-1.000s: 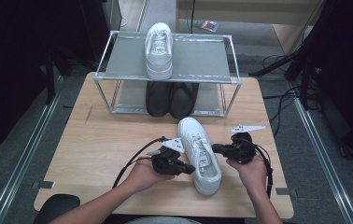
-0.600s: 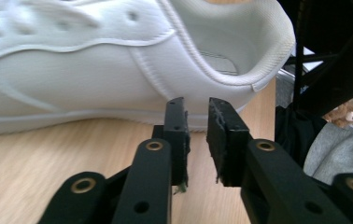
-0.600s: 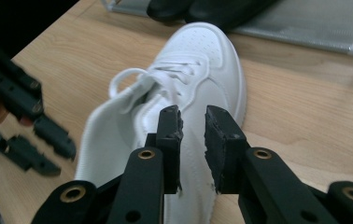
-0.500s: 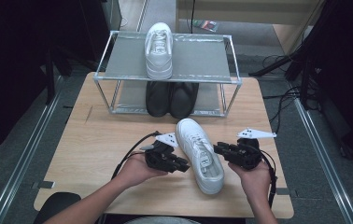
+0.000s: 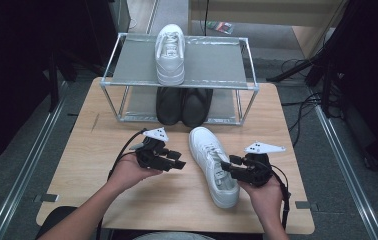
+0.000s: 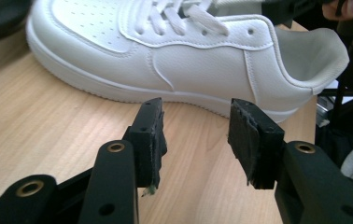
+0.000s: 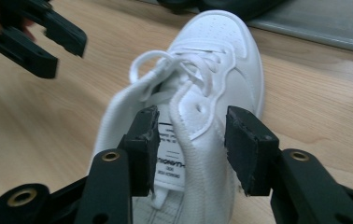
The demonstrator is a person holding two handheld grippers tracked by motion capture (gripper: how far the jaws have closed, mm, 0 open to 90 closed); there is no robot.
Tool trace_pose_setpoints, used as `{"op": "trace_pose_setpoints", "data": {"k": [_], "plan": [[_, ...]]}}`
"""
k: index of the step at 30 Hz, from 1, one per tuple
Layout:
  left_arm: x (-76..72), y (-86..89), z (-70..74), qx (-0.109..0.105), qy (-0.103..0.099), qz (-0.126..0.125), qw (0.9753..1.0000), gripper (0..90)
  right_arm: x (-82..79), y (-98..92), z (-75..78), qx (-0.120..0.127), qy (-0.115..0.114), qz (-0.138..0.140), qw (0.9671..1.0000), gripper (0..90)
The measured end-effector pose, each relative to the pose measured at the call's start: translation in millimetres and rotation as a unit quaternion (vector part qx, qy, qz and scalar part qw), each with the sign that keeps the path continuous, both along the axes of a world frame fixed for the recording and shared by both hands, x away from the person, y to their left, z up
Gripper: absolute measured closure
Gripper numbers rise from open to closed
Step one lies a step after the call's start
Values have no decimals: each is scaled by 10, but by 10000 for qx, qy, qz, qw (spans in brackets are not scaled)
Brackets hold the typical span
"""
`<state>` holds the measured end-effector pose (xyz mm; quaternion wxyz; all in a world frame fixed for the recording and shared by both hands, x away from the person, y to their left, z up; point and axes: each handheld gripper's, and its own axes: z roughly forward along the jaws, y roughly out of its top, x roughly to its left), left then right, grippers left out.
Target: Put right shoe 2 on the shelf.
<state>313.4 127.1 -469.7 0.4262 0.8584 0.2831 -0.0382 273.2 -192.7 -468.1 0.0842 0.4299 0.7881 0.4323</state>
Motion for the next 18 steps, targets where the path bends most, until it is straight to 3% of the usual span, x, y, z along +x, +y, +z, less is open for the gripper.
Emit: {"op": "trace_pose_setpoints", "data": {"k": [4,18], "plan": [[39,32,-24,70,46,75,9999,534,63,19,-112,-241,151,-130,9995,548],[73,121,-5,7,38,216,9998,533,173,98,-211,-215,-82,-112,9997,521]]}}
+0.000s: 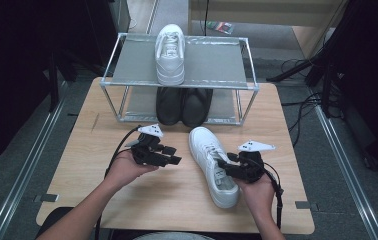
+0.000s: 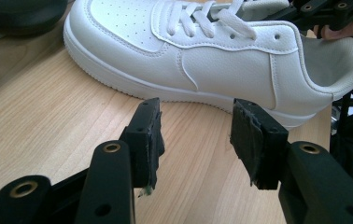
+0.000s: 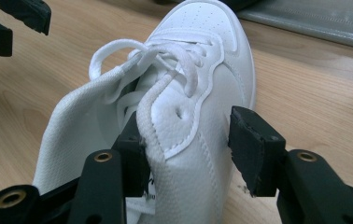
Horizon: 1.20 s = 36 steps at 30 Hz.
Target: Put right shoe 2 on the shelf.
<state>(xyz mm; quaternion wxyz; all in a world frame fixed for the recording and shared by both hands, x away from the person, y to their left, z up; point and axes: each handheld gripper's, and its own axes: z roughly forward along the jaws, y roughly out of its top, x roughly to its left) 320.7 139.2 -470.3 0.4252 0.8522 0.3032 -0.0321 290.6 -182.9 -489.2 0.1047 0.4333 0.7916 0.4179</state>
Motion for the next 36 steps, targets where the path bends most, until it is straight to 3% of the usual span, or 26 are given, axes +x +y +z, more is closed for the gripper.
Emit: {"op": "trace_pose_setpoints", "data": {"k": [4,8,12,18,23,27,32,36], "plan": [[-2,4,-6,-7,17,10,10000,527,58,53,-52,-142,-23,-58,9999,541],[-12,34,0,2,-31,38,10000,525,96,50,-83,80,4,-156,9998,584],[-7,69,0,-28,-8,82,10000,524,95,17,-86,129,-99,-317,9994,728],[-4,117,8,-54,-13,153,9999,524,131,-38,-62,219,-15,-315,9993,819],[6,141,14,-70,7,134,9999,523,160,-62,-35,211,26,-324,9993,846],[-28,128,25,-65,-14,32,10000,509,191,-119,-11,443,236,-277,9984,848],[-70,130,19,23,-22,-35,10000,474,216,-94,51,296,244,-62,9992,846],[-108,170,22,57,-56,11,10000,458,253,-94,95,330,257,57,9991,846]]}}
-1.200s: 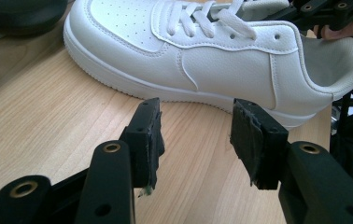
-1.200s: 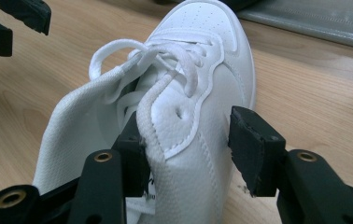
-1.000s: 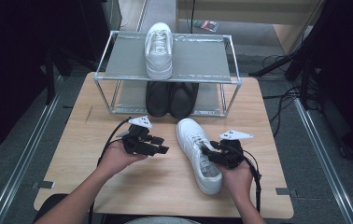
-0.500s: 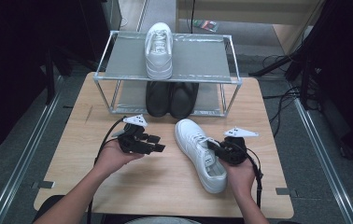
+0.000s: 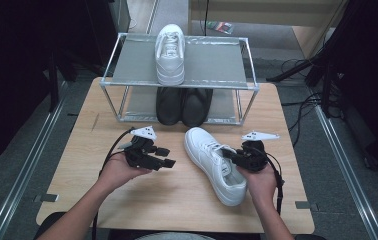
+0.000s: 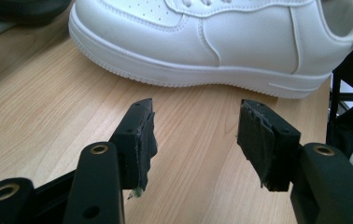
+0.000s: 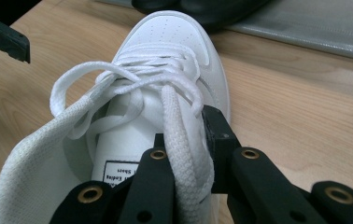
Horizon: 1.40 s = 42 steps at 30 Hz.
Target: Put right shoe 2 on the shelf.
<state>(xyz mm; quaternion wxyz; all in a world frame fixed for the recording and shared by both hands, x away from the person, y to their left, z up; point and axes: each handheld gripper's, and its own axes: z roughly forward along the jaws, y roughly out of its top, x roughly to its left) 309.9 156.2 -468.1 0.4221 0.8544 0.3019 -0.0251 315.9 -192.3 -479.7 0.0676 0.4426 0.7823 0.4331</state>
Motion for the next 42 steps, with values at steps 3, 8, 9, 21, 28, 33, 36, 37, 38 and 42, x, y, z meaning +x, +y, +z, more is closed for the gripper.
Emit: {"op": "trace_pose_setpoints", "data": {"k": [3,8,9,21,28,33,36,37,38,42], "plan": [[-21,54,1,2,2,65,10000,451,44,8,41,55,15,138,9999,846],[-66,176,2,-26,-1,272,9996,448,127,45,120,107,14,424,9990,846],[-77,201,0,-31,2,322,9995,448,152,51,135,104,25,504,9987,846],[-167,409,-13,-43,29,619,9981,447,381,135,472,-53,-111,1361,9906,844],[-173,432,-13,-39,26,666,9978,446,554,158,681,-9,-196,1770,9840,844],[-173,436,-16,-37,20,642,9979,444,714,154,852,-9,-164,2130,9769,842],[-172,439,-17,-52,22,652,9979,444,777,130,956,30,-143,2195,9755,842],[-172,440,-17,-52,24,649,9979,444,799,115,997,63,-121,2202,9754,842],[-171,441,-18,-47,31,649,9979,444,819,98,1039,96,-97,2200,9754,842],[-173,428,-27,44,33,651,9979,439,859,13,1223,166,-139,2120,9770,841]]}}
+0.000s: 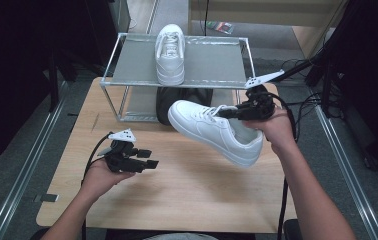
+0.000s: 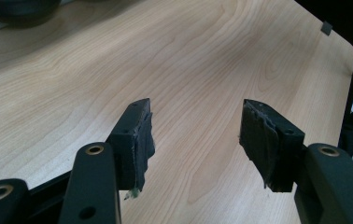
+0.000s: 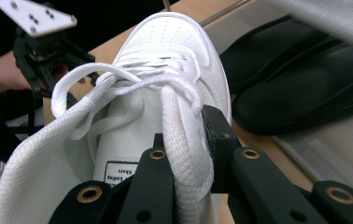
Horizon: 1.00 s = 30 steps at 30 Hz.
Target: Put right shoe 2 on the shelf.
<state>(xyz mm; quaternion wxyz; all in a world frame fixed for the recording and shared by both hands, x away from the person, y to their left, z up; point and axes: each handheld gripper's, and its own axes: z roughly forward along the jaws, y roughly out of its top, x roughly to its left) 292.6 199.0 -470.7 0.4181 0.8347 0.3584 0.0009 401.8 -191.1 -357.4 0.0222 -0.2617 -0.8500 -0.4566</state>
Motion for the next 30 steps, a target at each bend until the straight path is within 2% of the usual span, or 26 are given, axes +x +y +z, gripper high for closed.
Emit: {"op": "trace_pose_setpoints", "data": {"k": [2,5,11,16,18,21,30], "plan": [[-5,-12,-3,20,-15,-36,10000,439,-14,-54,86,61,-64,-108,9999,841],[-9,-23,1,5,-33,-97,9999,437,-21,-145,212,156,-42,-262,9995,841],[-23,-38,14,-56,-100,-147,9998,435,-40,-277,451,81,-138,-529,9985,838],[-24,-53,7,-50,-89,-181,9998,433,8,-403,608,164,-68,-997,9949,839],[-23,-62,5,-57,-82,-170,9998,433,48,-438,653,210,-29,-1249,9919,839],[-27,-73,5,-53,-79,-197,9998,433,121,-443,716,206,-31,-1676,9856,840],[-27,-90,7,-45,-81,-283,9996,433,473,-235,839,138,-236,-2539,9668,837]]}}
